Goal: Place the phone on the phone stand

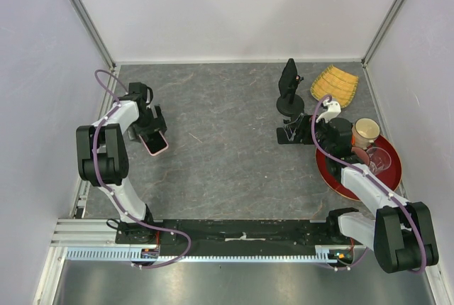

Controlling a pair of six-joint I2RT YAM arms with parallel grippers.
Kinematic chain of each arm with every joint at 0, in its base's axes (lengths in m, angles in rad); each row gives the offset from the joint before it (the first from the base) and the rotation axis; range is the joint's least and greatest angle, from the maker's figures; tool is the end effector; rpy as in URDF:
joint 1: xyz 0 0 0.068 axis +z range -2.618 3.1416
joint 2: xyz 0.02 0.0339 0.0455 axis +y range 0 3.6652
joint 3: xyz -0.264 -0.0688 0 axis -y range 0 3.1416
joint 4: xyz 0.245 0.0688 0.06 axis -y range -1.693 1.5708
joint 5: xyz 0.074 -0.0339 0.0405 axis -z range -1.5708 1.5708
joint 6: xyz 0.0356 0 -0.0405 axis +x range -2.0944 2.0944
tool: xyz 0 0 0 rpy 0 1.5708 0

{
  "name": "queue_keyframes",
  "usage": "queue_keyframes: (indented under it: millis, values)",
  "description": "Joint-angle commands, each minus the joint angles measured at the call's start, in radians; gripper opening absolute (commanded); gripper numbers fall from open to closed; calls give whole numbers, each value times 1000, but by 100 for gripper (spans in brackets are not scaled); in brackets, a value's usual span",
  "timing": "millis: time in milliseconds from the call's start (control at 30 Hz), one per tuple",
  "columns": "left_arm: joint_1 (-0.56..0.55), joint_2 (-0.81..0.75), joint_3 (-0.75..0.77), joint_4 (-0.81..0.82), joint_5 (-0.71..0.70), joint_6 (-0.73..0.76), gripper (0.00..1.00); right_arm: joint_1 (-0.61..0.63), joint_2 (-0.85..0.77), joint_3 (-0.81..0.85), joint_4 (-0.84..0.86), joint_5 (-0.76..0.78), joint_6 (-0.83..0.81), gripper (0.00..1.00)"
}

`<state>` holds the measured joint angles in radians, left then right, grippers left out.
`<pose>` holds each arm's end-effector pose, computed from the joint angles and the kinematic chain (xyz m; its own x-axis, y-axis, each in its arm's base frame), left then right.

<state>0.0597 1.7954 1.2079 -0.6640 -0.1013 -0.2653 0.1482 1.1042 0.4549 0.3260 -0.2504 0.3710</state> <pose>0.3495 0.0245 0.1811 -0.8907 -0.3146 -0.3281 -0.3364 0.9417 0.0104 0.2316 0.0435 0.2145 -0.4290 0.2911 -0.8551 -0.2360 0.8777 0.4171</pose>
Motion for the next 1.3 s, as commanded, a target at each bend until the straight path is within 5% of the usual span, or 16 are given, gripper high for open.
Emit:
queue_keyframes:
  millis: [0, 533, 767, 867, 967, 1000, 1067, 1267]
  values:
    - [3, 21, 12, 17, -29, -47, 100, -1, -17, 28, 38, -20, 5, 98]
    - [2, 68, -13, 26, -51, -190, 100, -2, -20, 30, 31, -15, 5, 98]
    - [0, 107, -44, 23, -81, -256, 94, 1, -24, 103, -140, 206, 65, 98]
    - [0, 119, -51, 26, -83, -262, 76, 4, -56, 162, -280, 275, 86, 98]
    - [0, 107, -57, 32, -74, -259, 43, 5, -111, 185, -395, 316, 89, 98]
    - [0, 102, -60, 33, -69, -258, 25, 5, -128, 185, -433, 316, 85, 98]
    - [0, 73, -74, 47, -39, -259, 8, 8, -174, 192, -472, 321, 74, 98]
    - [0, -20, -120, 92, 84, -272, 2, 53, -337, 277, -611, 393, 36, 98]
